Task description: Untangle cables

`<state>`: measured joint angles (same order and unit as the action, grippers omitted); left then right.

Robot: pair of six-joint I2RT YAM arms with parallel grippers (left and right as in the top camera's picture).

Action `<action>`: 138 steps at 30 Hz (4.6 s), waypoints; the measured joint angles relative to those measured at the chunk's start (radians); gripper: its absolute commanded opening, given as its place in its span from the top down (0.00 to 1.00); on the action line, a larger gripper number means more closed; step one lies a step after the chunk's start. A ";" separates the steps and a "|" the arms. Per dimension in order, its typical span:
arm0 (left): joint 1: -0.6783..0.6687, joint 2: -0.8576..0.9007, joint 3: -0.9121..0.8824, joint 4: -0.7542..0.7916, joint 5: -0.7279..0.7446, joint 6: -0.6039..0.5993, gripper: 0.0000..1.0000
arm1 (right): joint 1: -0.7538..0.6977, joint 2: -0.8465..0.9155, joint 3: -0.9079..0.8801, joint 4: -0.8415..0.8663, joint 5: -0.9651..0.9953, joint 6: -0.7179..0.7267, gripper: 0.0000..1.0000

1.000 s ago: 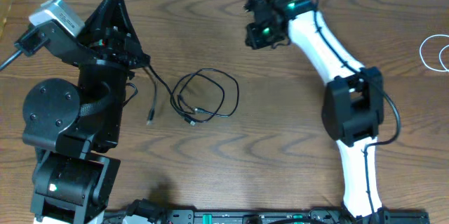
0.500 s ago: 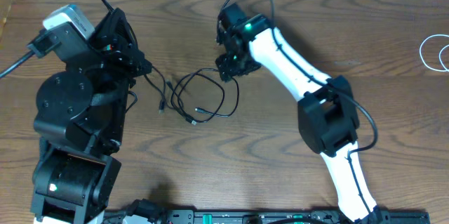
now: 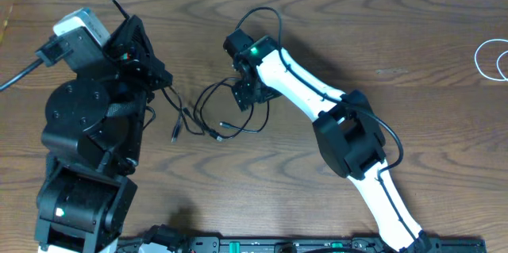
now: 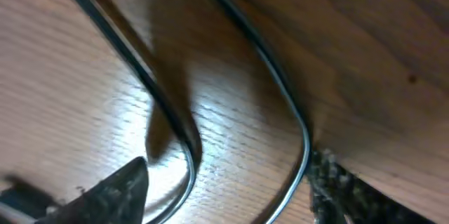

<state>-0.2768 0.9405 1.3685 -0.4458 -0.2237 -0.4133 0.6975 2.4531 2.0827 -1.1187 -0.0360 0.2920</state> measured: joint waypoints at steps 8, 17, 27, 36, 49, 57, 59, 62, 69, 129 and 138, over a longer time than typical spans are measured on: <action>0.000 0.000 0.000 -0.084 0.000 -0.005 0.93 | 0.004 0.007 0.003 -0.005 0.073 0.053 0.99; 0.000 0.084 0.001 -0.242 0.016 -0.078 0.92 | -0.040 0.009 0.004 0.062 0.064 0.058 0.99; 0.000 0.261 0.001 -0.291 0.109 -0.106 0.92 | -0.244 0.029 0.055 -0.041 -0.009 -0.046 0.99; 0.000 0.403 0.001 -0.296 0.219 -0.114 0.92 | -0.414 0.062 0.227 -0.224 0.096 -0.138 0.99; 0.000 0.439 0.001 -0.308 0.242 -0.114 0.93 | -0.755 -0.080 0.357 -0.239 0.027 -0.218 0.99; 0.000 0.439 0.001 -0.307 0.245 -0.114 0.92 | -1.047 -0.218 0.361 -0.112 -0.008 -0.198 0.99; 0.000 0.439 0.001 -0.307 0.245 -0.114 0.92 | -1.131 -0.233 0.366 -0.088 -0.045 -0.193 0.99; 0.000 0.439 0.001 -0.305 0.245 -0.115 0.92 | -1.248 -0.238 0.370 -0.093 -0.123 -0.189 0.99; 0.000 0.439 0.001 -0.291 0.245 -0.148 0.93 | -1.303 -0.237 0.370 -0.100 -0.146 -0.182 0.01; -0.018 0.468 0.001 0.446 0.518 -0.533 0.92 | -0.333 -0.237 0.369 -0.036 -1.266 -0.853 0.73; -0.053 0.468 0.001 0.340 0.537 -0.537 0.63 | -0.345 -0.237 0.369 0.006 -1.088 -0.710 0.99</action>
<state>-0.3294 1.4086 1.3693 -0.1055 0.3134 -0.9501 0.3527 2.2158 2.4519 -1.1130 -1.1236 -0.4175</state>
